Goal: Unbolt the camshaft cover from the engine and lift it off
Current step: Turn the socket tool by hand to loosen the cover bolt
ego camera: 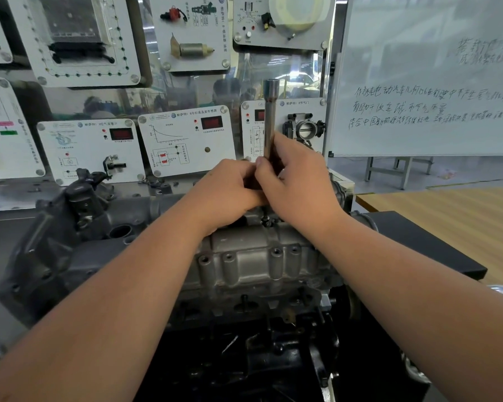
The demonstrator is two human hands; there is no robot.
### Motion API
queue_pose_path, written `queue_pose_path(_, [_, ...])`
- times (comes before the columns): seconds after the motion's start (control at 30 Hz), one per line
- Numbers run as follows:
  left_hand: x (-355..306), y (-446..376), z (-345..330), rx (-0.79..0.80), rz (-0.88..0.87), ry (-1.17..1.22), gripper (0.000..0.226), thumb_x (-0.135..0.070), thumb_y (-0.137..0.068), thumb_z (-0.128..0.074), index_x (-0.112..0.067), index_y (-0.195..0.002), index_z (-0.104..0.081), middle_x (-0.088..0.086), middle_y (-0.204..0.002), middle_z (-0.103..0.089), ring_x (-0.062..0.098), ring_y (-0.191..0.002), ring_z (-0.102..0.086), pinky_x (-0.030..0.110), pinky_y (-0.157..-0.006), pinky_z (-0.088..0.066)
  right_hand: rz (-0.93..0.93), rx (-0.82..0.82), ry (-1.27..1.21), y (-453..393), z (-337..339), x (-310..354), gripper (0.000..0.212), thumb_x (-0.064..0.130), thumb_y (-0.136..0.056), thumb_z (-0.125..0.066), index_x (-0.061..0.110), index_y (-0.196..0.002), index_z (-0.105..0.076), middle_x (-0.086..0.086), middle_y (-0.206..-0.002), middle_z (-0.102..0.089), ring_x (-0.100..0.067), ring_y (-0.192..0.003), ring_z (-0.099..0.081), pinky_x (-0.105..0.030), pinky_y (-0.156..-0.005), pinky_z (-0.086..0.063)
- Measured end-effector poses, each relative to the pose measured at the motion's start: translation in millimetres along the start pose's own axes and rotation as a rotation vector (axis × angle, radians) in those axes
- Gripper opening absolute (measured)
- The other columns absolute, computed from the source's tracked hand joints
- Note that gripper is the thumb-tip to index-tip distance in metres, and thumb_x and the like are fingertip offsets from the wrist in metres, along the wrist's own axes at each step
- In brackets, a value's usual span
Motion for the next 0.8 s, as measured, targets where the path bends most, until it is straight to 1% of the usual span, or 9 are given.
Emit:
queue_pose_path(0.07, [0.1, -0.6, 0.4, -0.016, 0.0, -0.003, 0.022, -0.036, -0.055, -0.072, -0.049, -0.073, -0.072, -0.015, -0.071, -0.073, 0.0, -0.067, -0.067, 0.032, -0.069, -0.054, 0.033, -0.003, 0.032, 0.1, -0.7, 1.3, 0.013, 0.016, -0.096, -0.061, 0.003, -0.1, -0.063, -0.007, -0.081, -0.063, -0.022, -0.075, -0.056, -0.026, -0.066, -0.042])
queue_pose_path(0.17, [1.8, -2.2, 1.0, -0.042, 0.011, -0.011, 0.023, -0.037, -0.051, -0.072, -0.043, -0.073, -0.071, -0.013, -0.073, -0.074, 0.006, -0.072, -0.07, 0.043, -0.076, -0.06, 0.034, -0.001, 0.041, 0.6, -0.8, 3.5, 0.027, 0.02, -0.096, -0.064, 0.01, -0.121, -0.063, 0.001, -0.088, -0.063, -0.012, -0.078, -0.054, -0.013, -0.066, -0.038])
queue_pose_path(0.27, [0.8, -1.4, 0.7, -0.047, 0.022, -0.026, 0.032, -0.048, -0.045, -0.066, -0.044, -0.076, -0.071, -0.013, -0.074, -0.074, 0.005, -0.072, -0.07, 0.037, -0.07, -0.056, 0.053, -0.005, 0.054, 1.1, -0.7, 2.3, 0.009, 0.012, -0.095, -0.062, 0.004, -0.097, -0.062, -0.004, -0.08, -0.06, -0.017, -0.072, -0.05, -0.02, -0.06, -0.033])
queue_pose_path(0.33, [1.6, -1.6, 0.3, -0.049, 0.037, -0.012, 0.041, -0.05, -0.044, -0.065, -0.034, -0.08, -0.074, -0.005, -0.076, -0.075, 0.02, -0.081, -0.074, 0.048, -0.078, -0.061, 0.035, -0.011, 0.053, 0.8, -0.5, 0.0, 0.014, 0.01, -0.095, -0.06, 0.001, -0.085, -0.056, -0.007, -0.074, -0.056, -0.019, -0.067, -0.048, -0.021, -0.059, -0.035])
queue_pose_path(0.4, [2.4, -1.8, 0.0, -0.044, 0.034, -0.011, 0.047, -0.049, -0.044, -0.067, -0.024, -0.083, -0.074, 0.003, -0.078, -0.076, 0.034, -0.086, -0.074, 0.058, -0.085, -0.059, 0.021, -0.013, 0.051, 0.2, -0.8, -1.3, 0.015, 0.01, -0.095, -0.059, 0.0, -0.085, -0.056, -0.007, -0.072, -0.055, -0.02, -0.066, -0.048, -0.025, -0.059, -0.036])
queue_pose_path(0.47, [1.9, -2.0, 0.4, -0.045, 0.026, -0.019, 0.045, -0.05, -0.044, -0.068, -0.027, -0.083, -0.073, 0.001, -0.079, -0.076, 0.031, -0.086, -0.074, 0.058, -0.085, -0.059, 0.029, -0.015, 0.063, 0.4, -0.9, 0.3, 0.015, 0.012, -0.096, -0.06, 0.002, -0.085, -0.055, -0.005, -0.072, -0.054, -0.019, -0.066, -0.048, -0.026, -0.059, -0.036])
queue_pose_path(0.63, [0.7, -1.9, 0.5, -0.04, -0.01, -0.023, 0.029, -0.05, -0.045, -0.068, -0.047, -0.073, -0.071, -0.013, -0.076, -0.074, 0.013, -0.08, -0.072, 0.049, -0.084, -0.06, 0.031, -0.023, 0.019, 1.6, -0.3, 3.3, 0.016, 0.016, -0.095, -0.066, 0.011, -0.086, -0.053, 0.002, -0.076, -0.056, -0.012, -0.069, -0.048, -0.014, -0.063, -0.038])
queue_pose_path(0.7, [-0.1, -1.3, 0.1, -0.04, -0.004, -0.025, 0.032, -0.053, -0.044, -0.065, -0.048, -0.076, -0.071, -0.016, -0.076, -0.074, 0.005, -0.075, -0.07, 0.039, -0.079, -0.06, 0.021, -0.02, 0.025, 1.7, -0.3, 2.2, 0.017, 0.013, -0.095, -0.063, 0.007, -0.082, -0.053, -0.003, -0.073, -0.055, -0.017, -0.068, -0.049, -0.016, -0.06, -0.036])
queue_pose_path(0.8, [0.9, -1.5, -0.1, -0.035, 0.011, 0.017, 0.034, -0.052, -0.044, -0.065, -0.044, -0.076, -0.073, -0.011, -0.074, -0.075, 0.01, -0.074, -0.071, 0.039, -0.077, -0.059, 0.008, -0.016, -0.004, 1.4, 0.0, 0.4, 0.018, 0.011, -0.095, -0.06, -0.001, -0.083, -0.055, -0.009, -0.073, -0.058, -0.022, -0.068, -0.052, -0.027, -0.06, -0.041])
Point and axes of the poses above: each hand's wrist, its own y-axis away from the middle knuckle, its own z-axis out of the back of the hand, x = y × z, the point moved 1 cm from there along -y, towards the middle knuckle
